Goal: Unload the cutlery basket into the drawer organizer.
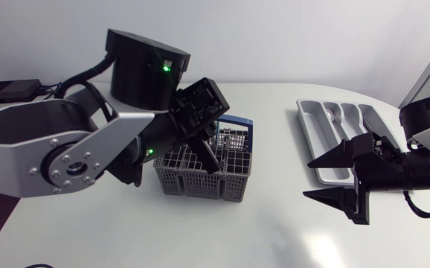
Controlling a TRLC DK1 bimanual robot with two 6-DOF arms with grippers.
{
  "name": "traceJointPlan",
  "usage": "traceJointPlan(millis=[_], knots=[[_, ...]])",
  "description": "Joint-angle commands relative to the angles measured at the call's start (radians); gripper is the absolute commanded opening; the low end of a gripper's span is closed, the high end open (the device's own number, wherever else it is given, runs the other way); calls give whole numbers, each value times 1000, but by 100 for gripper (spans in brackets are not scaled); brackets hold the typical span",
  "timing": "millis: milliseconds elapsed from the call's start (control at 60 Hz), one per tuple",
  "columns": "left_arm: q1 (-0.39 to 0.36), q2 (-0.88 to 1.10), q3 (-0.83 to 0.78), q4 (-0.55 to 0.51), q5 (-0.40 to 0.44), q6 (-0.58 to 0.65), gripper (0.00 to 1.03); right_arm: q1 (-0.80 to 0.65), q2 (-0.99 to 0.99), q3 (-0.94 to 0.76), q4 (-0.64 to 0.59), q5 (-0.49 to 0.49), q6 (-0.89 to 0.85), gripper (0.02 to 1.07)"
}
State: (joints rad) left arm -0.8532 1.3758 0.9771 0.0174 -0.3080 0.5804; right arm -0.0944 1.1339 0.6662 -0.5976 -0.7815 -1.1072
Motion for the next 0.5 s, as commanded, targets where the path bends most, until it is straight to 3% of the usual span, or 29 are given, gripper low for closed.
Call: traceJointPlan(millis=[0,133,333,483], knots=[[-15,-40,5,16,-9,6,3,24,-22,-31,13,7,50,91],[-32,-72,-49,87,-31,16,3,62,-48,-33,56,18,138,91],[-92,-126,-187,289,-111,67,3,145,-65,-30,137,79,271,91],[-99,-159,-222,342,-134,72,3,196,-65,-19,186,111,351,91]])
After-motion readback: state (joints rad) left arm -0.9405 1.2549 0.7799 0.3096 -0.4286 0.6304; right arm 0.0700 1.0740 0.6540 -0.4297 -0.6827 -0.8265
